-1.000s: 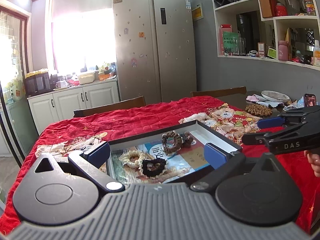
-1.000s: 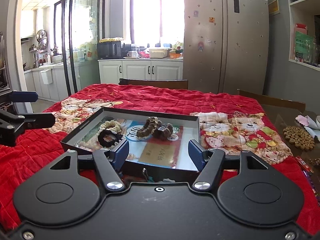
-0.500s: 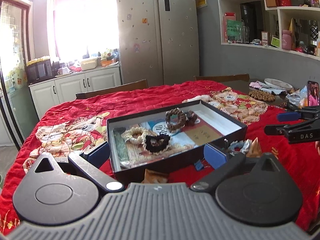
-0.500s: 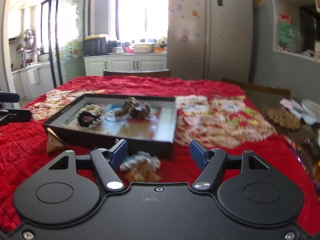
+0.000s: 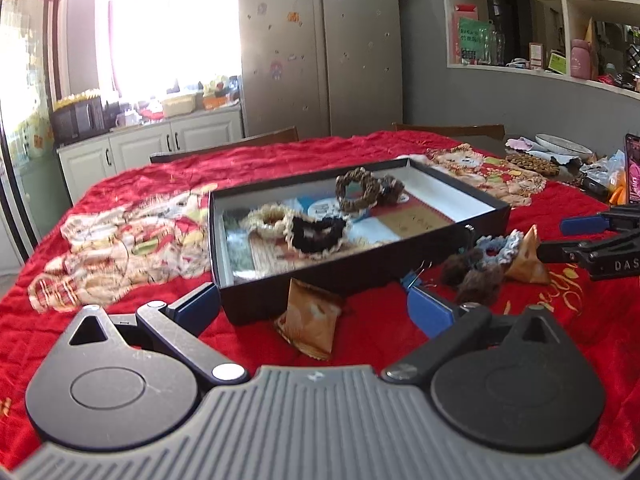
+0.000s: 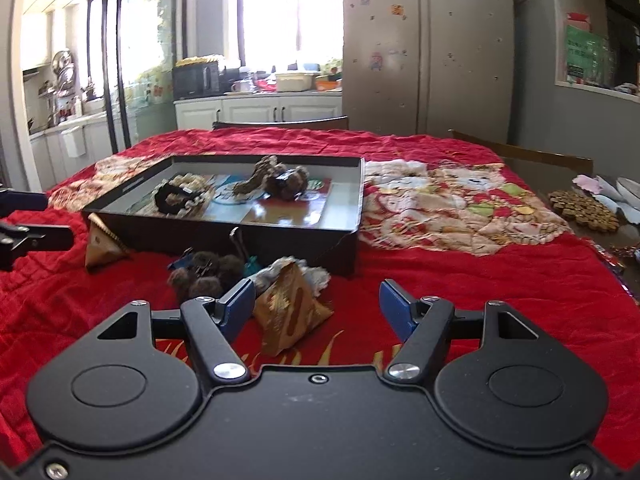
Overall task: Organize objects
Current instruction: 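Move left tool to tan snack packet while right tool moves to gold packet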
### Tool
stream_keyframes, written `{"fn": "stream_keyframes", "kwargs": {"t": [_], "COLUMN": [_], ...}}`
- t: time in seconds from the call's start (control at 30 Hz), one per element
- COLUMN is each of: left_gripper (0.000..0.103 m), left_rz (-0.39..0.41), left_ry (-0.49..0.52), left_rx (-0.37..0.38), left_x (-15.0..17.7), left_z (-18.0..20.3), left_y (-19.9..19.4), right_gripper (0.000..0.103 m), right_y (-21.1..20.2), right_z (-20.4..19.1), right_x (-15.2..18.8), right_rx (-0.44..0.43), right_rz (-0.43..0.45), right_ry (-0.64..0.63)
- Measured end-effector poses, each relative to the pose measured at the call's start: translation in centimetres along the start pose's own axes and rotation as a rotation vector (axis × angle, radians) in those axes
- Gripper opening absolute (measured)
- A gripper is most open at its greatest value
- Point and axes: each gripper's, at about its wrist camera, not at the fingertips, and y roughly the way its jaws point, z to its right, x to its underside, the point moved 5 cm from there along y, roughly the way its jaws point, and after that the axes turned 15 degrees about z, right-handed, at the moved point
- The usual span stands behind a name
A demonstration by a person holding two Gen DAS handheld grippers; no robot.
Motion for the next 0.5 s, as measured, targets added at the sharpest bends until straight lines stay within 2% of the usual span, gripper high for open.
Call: {"fn": "stream_keyframes", "kwargs": {"t": [0.2,0.5], "left_gripper": [0.101,0.094], "left_rz": [-0.013,-0.03], "left_ry": [-0.03,-0.041], "left_rx": [-0.006,-0.011], "left_x": [0.8,1.8], "left_z": [-0.5,-0.3], "left_y": [0.8,2.5], "right_gripper": [0.052,0.05], "right_y": [1.3,2.5], "right_z": [-0.4,0.0], "right_x": [1.1,1.5], "right_rx": [-0.004,-0.032], "right_rz": [-0.048,-0.086], "right_ry": [0.007,0.077]}}
